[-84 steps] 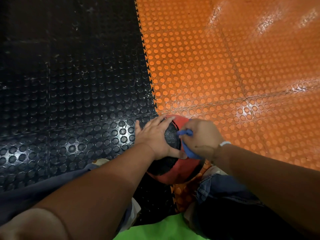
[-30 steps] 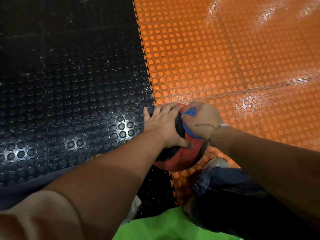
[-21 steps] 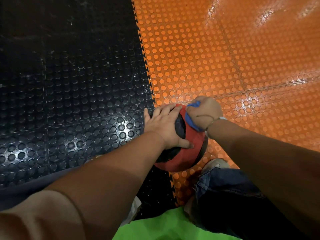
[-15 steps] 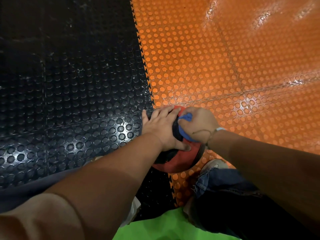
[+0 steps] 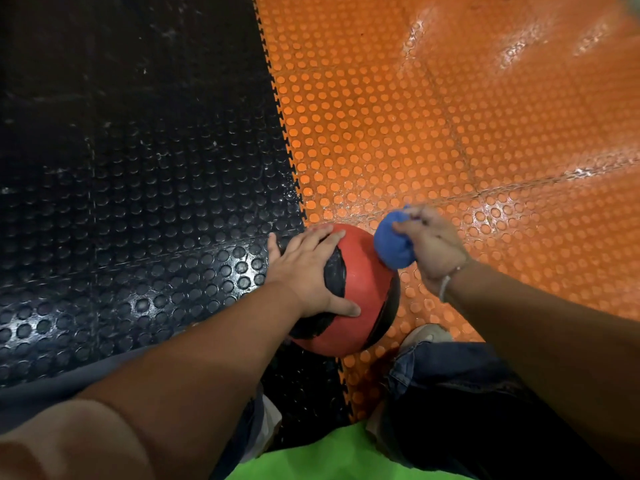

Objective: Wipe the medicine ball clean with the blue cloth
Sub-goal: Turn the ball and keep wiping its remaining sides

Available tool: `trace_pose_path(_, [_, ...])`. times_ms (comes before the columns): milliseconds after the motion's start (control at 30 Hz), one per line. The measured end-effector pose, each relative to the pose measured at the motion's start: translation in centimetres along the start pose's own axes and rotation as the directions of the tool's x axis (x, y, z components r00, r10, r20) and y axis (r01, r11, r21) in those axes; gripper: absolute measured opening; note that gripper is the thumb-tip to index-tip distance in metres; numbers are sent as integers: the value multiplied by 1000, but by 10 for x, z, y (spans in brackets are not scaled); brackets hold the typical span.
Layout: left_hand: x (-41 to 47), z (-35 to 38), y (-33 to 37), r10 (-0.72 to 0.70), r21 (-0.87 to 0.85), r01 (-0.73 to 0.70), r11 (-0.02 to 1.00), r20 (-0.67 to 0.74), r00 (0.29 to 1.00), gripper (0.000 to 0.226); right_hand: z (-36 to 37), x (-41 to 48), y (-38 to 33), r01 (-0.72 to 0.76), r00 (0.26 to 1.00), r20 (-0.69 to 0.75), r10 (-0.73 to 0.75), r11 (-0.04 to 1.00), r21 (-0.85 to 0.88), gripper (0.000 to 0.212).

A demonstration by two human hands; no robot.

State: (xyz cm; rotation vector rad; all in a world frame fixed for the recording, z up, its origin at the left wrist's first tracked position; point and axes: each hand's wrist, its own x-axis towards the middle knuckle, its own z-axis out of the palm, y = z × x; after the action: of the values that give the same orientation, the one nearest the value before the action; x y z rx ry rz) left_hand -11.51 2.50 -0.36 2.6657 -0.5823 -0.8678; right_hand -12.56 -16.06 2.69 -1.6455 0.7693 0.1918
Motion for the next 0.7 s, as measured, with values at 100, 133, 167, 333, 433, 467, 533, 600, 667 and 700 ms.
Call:
trace_pose_path(100, [-4,2,-7,4,-36,-5,999,-32,999,128,2,-22,8,125,981,160,-110,988,-89,27])
trace_pose_path(133, [-6,4,-10,14,-34,-16,999,-39,999,128,0,-22,11,145,974,192,-122,984,-108,24])
trace_pose_path(167, [-7,5,-12,26,-28,-27,999,-39,999,129,-3,-22,11,179,963,231,-137,969,-172,18])
trace_pose_path(333, [-8,5,-14,111,-92,-110,990,3,994,129,-4,-25,17,483,858,500,-117,515,-708,47])
trace_pose_path(433, [-13,6,-17,-66,-320,47,946,-49,997,134,2,-20,13,472,867,470,-167,581,-663,29])
trace_pose_path(467, [-15,8,-18,-146,-349,116,930,-60,987,136,5,-15,10,425,888,418,-191,687,-589,21])
trace_pose_path(533, [-16,11,-19,-200,-297,169,940,-77,977,137,11,-6,2,326,936,260,-239,866,-379,13])
trace_pose_path(600, [-12,11,-18,-184,-241,160,957,-82,979,137,17,2,2,361,932,172,-320,867,-342,19])
trace_pose_path(667, [-11,11,-15,-165,-207,146,967,-77,983,136,22,1,4,450,890,304,-339,757,-473,37])
trace_pose_path(700, [-10,12,-15,-147,-185,131,974,-76,986,136,24,0,6,521,849,408,-335,657,-545,48])
